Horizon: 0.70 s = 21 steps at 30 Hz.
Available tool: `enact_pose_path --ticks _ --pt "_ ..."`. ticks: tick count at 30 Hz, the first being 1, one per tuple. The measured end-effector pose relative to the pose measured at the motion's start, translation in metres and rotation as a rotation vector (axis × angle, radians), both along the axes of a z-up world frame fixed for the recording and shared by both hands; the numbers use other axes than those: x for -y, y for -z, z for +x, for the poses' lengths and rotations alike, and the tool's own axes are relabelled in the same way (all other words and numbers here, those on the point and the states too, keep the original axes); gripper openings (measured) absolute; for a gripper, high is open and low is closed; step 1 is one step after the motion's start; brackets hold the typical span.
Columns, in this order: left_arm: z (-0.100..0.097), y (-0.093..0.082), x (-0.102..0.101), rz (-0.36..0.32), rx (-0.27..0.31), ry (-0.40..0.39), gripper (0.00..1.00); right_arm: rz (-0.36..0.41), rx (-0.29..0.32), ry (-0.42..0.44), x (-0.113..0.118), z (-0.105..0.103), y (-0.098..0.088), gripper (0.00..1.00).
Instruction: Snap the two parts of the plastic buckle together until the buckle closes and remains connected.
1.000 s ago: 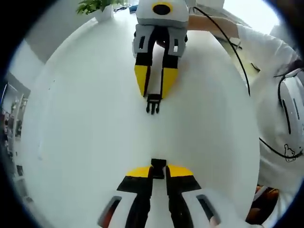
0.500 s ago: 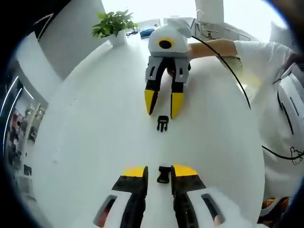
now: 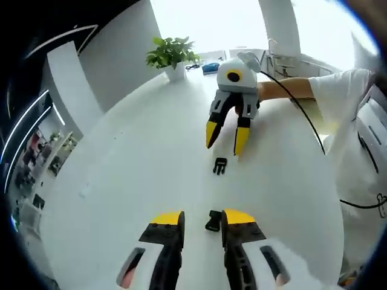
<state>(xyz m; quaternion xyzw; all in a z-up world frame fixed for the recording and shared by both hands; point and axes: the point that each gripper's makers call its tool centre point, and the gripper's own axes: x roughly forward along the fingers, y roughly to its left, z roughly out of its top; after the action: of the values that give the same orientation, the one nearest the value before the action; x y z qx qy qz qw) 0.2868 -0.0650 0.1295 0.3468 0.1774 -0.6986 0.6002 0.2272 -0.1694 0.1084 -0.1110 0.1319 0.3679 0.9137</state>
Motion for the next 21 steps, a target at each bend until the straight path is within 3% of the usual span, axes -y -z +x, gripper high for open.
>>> enact_pose_path --ticks 9,16,21 --pt "0.001 -0.004 -0.004 -0.152 -0.042 -0.053 0.23 0.024 0.025 0.022 -0.003 0.002 -0.004 0.26" --pt "-0.003 0.003 -0.009 -0.191 -0.082 -0.062 0.27 0.082 0.065 0.049 -0.005 0.003 -0.018 0.25" --pt "-0.002 0.009 -0.009 -0.219 -0.098 -0.074 0.29 0.113 0.057 0.045 -0.009 0.004 -0.02 0.24"
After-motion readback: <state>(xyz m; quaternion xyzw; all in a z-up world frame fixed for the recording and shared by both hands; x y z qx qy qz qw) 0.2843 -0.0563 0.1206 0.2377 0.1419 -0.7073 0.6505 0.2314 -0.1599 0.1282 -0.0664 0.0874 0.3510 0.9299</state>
